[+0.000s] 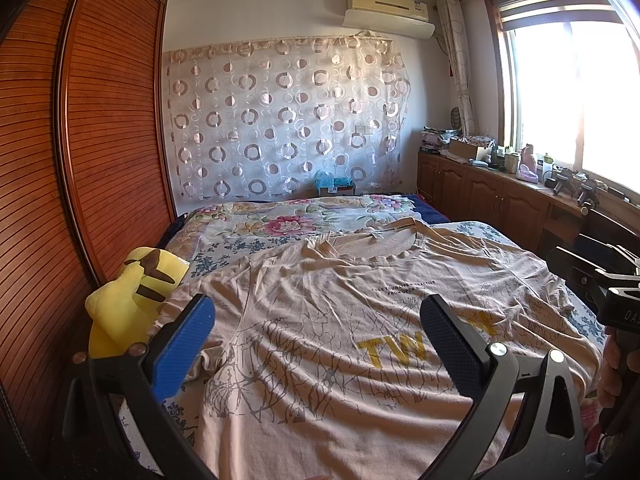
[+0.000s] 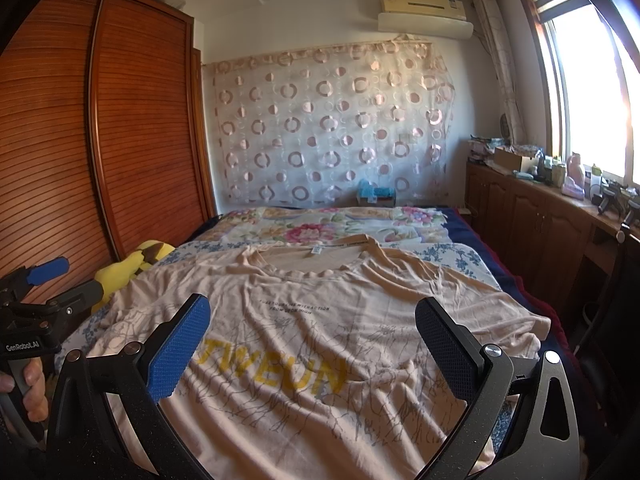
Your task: Fold small clothes
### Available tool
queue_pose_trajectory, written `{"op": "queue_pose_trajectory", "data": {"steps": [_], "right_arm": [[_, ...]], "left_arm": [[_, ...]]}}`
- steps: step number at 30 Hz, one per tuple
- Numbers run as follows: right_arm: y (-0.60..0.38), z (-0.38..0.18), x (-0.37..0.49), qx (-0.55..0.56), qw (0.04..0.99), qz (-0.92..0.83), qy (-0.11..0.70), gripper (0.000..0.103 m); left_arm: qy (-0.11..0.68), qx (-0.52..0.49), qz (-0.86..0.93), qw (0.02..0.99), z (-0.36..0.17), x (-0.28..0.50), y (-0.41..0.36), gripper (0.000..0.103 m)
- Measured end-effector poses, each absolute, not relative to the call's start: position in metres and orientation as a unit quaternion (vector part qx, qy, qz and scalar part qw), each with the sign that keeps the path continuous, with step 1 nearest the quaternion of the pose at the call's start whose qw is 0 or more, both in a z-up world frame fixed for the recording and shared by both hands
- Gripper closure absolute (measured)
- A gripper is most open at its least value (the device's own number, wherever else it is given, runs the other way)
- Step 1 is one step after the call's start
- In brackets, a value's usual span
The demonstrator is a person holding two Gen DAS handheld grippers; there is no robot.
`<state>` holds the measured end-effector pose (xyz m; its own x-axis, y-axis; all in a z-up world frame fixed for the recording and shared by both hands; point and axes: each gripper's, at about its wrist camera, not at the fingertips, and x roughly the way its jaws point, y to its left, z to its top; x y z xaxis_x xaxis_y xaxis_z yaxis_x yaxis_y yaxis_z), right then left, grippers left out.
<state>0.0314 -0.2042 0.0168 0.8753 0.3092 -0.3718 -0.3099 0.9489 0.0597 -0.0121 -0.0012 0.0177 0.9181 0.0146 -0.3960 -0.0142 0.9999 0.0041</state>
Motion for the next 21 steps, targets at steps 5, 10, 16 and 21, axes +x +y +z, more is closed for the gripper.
{"op": "queue_pose_trajectory", "data": {"steps": [5, 10, 16, 21], "right_arm": [[-0.205, 0.017, 0.031, -0.001, 0.968, 0.16, 0.192, 0.0], [-0.205, 0.017, 0.031, -0.001, 0.968, 0.16, 0.192, 0.0], [-0.201, 0.013, 0.03, -0.009, 0.964, 0.173, 0.203, 0.0], [-0.189, 0.0, 0.054, -0.026, 0.956, 0.196, 0.217, 0.0]], "left_arm": [[0.203, 0.001, 0.007, 0.979, 0.017, -0.012, -0.001, 0.0], [0.202, 0.0, 0.007, 0.979, 0.017, -0.012, -0.002, 0.0], [0.213, 0.007, 0.016, 0.977, 0.007, -0.002, 0.01, 0.0], [0.248, 0.007, 0.017, 0.969, -0.007, 0.013, 0.042, 0.0]]}}
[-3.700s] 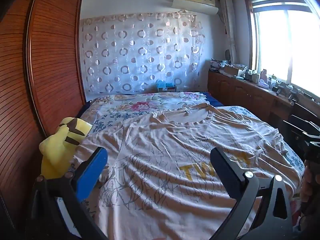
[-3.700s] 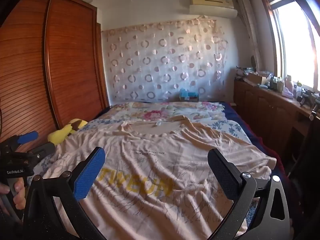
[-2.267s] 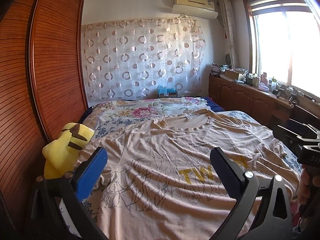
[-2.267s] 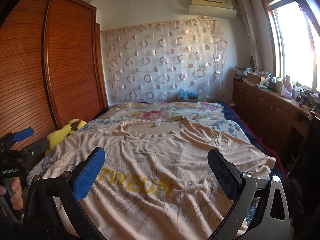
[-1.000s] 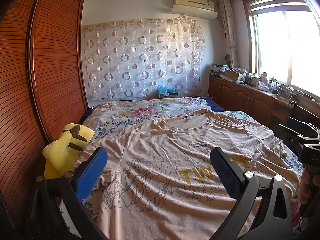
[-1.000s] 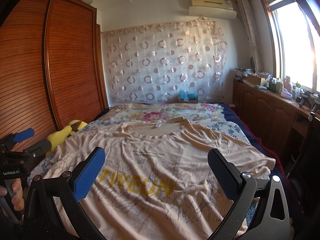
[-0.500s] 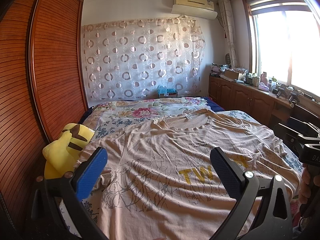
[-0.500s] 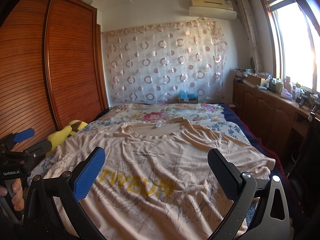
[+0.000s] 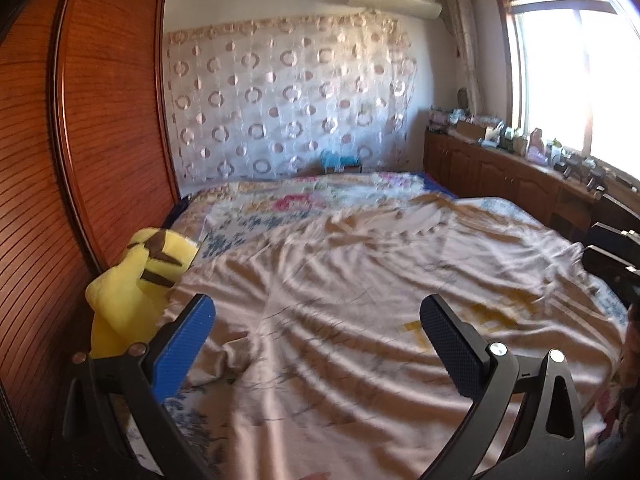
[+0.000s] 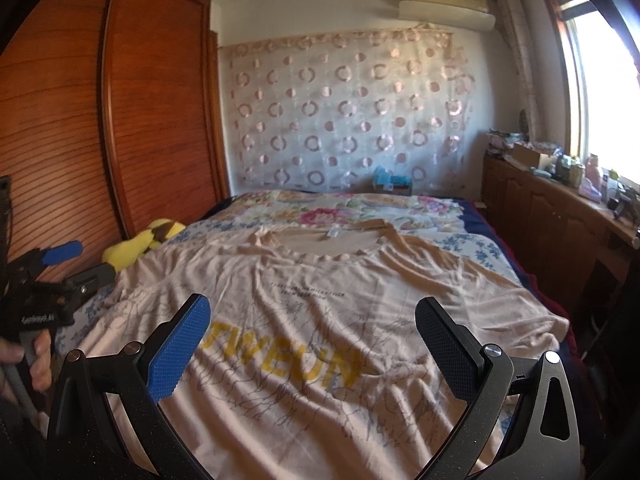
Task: Fold small clothes
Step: 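Grasp the side edge of the peach T-shirt with the left tool and lift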
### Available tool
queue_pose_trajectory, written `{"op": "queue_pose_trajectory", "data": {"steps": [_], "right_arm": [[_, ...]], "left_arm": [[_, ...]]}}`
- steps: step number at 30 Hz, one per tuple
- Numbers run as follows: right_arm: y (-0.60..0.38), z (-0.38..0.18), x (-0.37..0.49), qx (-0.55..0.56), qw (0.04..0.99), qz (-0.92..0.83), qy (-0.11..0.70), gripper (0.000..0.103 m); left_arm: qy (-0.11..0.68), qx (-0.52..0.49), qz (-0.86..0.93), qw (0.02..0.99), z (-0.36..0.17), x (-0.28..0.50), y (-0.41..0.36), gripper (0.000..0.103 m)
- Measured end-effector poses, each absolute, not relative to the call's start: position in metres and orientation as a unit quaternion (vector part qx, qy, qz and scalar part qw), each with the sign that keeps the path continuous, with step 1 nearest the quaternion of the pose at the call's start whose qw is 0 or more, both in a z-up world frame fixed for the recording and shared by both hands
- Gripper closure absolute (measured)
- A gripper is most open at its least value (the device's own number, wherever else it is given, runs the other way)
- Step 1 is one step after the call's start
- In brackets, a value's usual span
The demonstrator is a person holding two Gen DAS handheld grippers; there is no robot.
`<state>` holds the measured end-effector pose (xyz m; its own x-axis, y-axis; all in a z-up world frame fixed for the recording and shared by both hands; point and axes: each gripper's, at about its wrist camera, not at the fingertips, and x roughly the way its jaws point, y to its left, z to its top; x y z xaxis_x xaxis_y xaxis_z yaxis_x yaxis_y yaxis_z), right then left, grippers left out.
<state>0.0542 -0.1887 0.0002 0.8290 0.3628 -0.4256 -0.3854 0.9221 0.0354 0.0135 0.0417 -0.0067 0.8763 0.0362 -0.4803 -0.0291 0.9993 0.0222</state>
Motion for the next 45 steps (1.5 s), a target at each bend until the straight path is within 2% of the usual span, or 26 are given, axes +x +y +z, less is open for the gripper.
{"op": "queue_pose_trajectory", "data": {"steps": [17, 24, 27, 33, 35, 38, 40, 42, 44, 45], "right_arm": [[-0.145, -0.026, 0.114, -0.07, 0.918, 0.28, 0.271, 0.0], [-0.132, -0.026, 0.142, -0.075, 0.908, 0.295, 0.289, 0.0], [-0.125, -0.029, 0.155, -0.08, 0.903, 0.3, 0.298, 0.0], [-0.114, -0.043, 0.172, -0.088, 0.889, 0.314, 0.321, 0.0], [-0.108, -0.049, 0.176, -0.1, 0.883, 0.313, 0.335, 0.0], [-0.103, -0.056, 0.18, -0.104, 0.876, 0.32, 0.347, 0.0], [-0.1, -0.061, 0.182, -0.106, 0.871, 0.323, 0.354, 0.0], [-0.098, -0.064, 0.182, -0.112, 0.869, 0.323, 0.357, 0.0], [-0.097, -0.067, 0.182, -0.124, 0.87, 0.314, 0.359, 0.0], [-0.095, -0.068, 0.182, -0.128, 0.872, 0.309, 0.358, 0.0]], "left_arm": [[0.325, 0.005, 0.054, 0.944, -0.042, 0.079, 0.143, 0.0], [0.365, -0.042, 0.049, 0.929, -0.053, 0.108, 0.183, 0.0], [0.382, -0.07, 0.043, 0.92, -0.062, 0.114, 0.196, 0.005], [0.415, -0.102, 0.034, 0.903, -0.089, 0.116, 0.21, 0.029], [0.42, -0.105, 0.03, 0.901, -0.092, 0.116, 0.212, 0.046], [0.428, -0.108, 0.028, 0.897, -0.098, 0.116, 0.215, 0.062], [0.425, -0.092, 0.035, 0.9, -0.098, 0.114, 0.213, 0.067], [0.424, -0.07, 0.044, 0.902, -0.095, 0.113, 0.21, 0.077], [0.418, -0.058, 0.044, 0.905, -0.091, 0.112, 0.209, 0.092], [0.415, -0.056, 0.039, 0.907, -0.087, 0.11, 0.208, 0.094]]}}
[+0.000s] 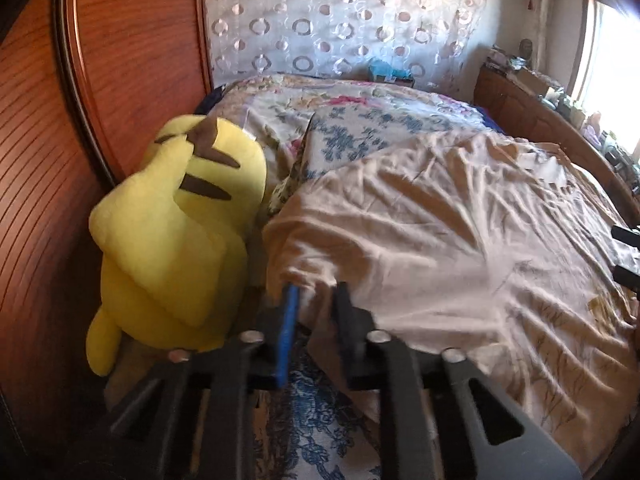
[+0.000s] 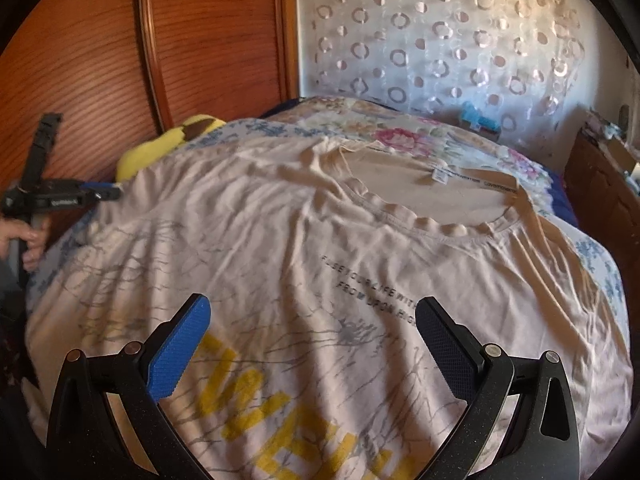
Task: Fold small clothes
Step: 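Grasp the side edge of the peach T-shirt with the left tool and lift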
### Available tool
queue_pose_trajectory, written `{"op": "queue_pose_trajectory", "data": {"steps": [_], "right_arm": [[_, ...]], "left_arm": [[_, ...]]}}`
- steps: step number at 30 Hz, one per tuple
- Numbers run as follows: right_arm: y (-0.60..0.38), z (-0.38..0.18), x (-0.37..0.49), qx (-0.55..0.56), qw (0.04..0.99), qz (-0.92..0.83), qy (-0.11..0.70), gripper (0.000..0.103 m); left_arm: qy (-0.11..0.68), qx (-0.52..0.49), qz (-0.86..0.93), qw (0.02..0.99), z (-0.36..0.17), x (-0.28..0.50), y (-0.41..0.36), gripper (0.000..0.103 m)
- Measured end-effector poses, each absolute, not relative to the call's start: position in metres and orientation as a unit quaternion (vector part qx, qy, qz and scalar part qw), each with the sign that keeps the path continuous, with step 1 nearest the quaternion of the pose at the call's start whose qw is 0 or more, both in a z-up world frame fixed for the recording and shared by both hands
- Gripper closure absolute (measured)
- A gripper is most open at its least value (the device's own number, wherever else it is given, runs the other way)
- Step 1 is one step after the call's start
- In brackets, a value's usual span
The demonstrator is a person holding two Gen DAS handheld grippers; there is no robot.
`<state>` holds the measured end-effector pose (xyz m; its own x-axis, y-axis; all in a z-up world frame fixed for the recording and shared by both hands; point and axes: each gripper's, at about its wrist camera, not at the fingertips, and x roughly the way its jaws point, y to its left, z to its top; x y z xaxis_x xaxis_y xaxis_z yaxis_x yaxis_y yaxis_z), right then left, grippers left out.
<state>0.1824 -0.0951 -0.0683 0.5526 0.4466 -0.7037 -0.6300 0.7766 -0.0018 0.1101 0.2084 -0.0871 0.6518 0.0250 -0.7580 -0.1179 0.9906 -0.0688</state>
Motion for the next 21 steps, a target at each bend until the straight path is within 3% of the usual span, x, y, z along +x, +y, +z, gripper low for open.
{"op": "queue_pose_trajectory", "data": {"steps": [10, 21], "right_arm": [[-0.096, -0.073, 0.185, -0.125, 0.871, 0.305, 0.363, 0.0], [-0.097, -0.075, 0.189, -0.118, 0.87, 0.304, 0.369, 0.0]], "left_arm": [[0.38, -0.043, 0.021, 0.924, -0.051, 0.111, 0.198, 0.101], [0.346, -0.003, -0.068, 0.936, 0.007, 0.131, 0.124, 0.1]]}}
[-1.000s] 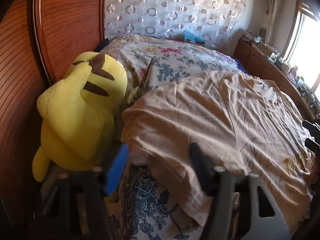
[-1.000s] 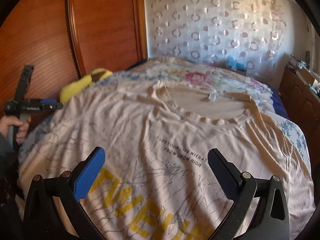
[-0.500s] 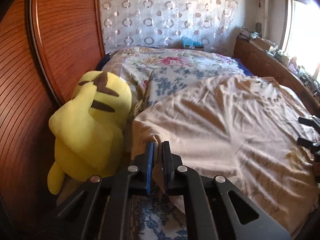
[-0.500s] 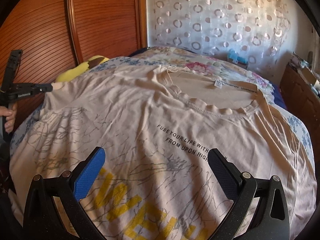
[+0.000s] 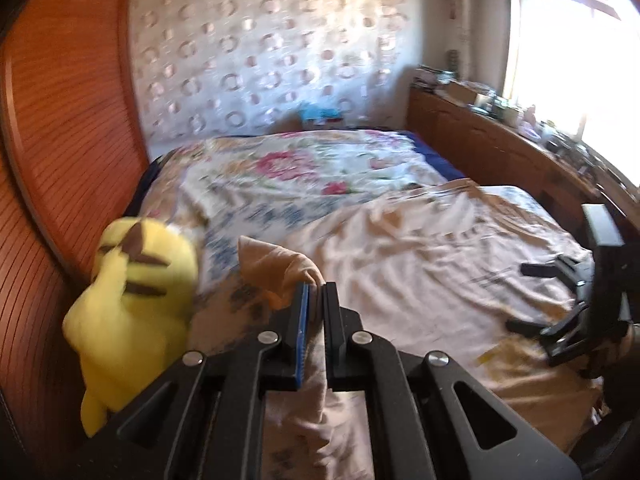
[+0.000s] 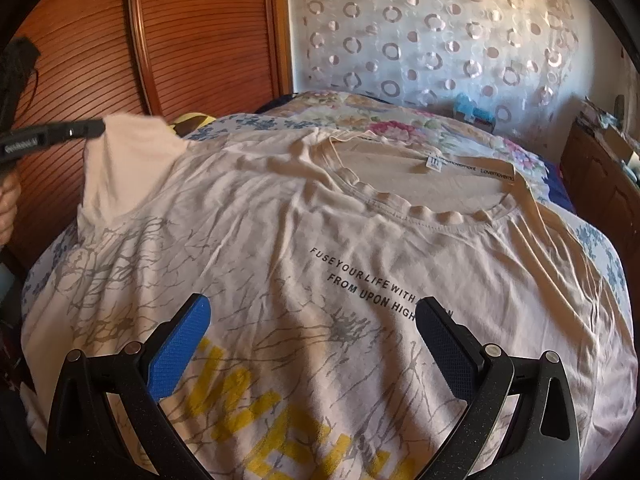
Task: Fold small clothes
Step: 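Grasp the side edge of the peach T-shirt with the left tool and lift, then fold the held side over the shirt body with the left tool, then release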
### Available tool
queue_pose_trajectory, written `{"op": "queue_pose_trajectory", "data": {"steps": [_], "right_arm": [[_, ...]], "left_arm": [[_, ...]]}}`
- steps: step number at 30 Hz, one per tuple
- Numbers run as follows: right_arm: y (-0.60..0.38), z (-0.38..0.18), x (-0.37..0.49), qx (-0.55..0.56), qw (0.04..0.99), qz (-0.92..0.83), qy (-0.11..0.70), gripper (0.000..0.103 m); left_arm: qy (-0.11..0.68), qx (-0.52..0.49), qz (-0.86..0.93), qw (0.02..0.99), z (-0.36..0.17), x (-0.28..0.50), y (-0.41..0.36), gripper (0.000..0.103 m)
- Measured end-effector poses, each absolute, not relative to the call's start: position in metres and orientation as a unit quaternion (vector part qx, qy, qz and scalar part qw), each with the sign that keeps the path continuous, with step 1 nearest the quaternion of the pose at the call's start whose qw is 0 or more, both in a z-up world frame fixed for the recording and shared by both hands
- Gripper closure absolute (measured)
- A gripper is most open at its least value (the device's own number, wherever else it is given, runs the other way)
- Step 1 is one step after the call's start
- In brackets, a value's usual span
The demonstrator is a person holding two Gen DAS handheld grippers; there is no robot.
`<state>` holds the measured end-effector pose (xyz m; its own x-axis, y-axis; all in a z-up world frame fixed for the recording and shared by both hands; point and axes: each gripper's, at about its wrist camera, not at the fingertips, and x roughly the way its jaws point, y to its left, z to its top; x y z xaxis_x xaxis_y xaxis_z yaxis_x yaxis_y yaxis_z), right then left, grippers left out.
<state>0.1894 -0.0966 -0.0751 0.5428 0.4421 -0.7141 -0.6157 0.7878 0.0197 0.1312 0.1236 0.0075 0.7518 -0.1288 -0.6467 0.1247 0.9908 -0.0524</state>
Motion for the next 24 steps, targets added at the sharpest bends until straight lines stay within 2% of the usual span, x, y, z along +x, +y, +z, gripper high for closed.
{"op": "queue_pose_trajectory", "data": {"steps": [3, 5, 9, 11, 18, 24], "right_arm": [[-0.099, -0.075, 0.19, -0.114, 0.869, 0.304, 0.373, 0.0], [-0.099, -0.075, 0.191, -0.114, 0.869, 0.303, 0.373, 0.0], [-0.099, -0.075, 0.192, -0.112, 0.869, 0.304, 0.373, 0.0], [-0.099, -0.075, 0.192, -0.111, 0.869, 0.305, 0.374, 0.0], [-0.099, -0.074, 0.19, -0.113, 0.869, 0.307, 0.371, 0.002], [-0.091, -0.068, 0.186, -0.105, 0.855, 0.338, 0.379, 0.022]], "left_arm": [[0.338, 0.008, -0.094, 0.936, 0.023, 0.133, 0.1, 0.096], [0.341, 0.012, -0.101, 0.935, 0.027, 0.135, 0.093, 0.086], [0.355, 0.014, -0.093, 0.93, 0.018, 0.135, 0.098, 0.075], [0.368, 0.011, -0.084, 0.926, 0.008, 0.136, 0.104, 0.065], [0.407, 0.015, -0.029, 0.913, -0.039, 0.13, 0.129, 0.059], [0.437, -0.002, -0.011, 0.9, -0.074, 0.129, 0.153, 0.057]]}}
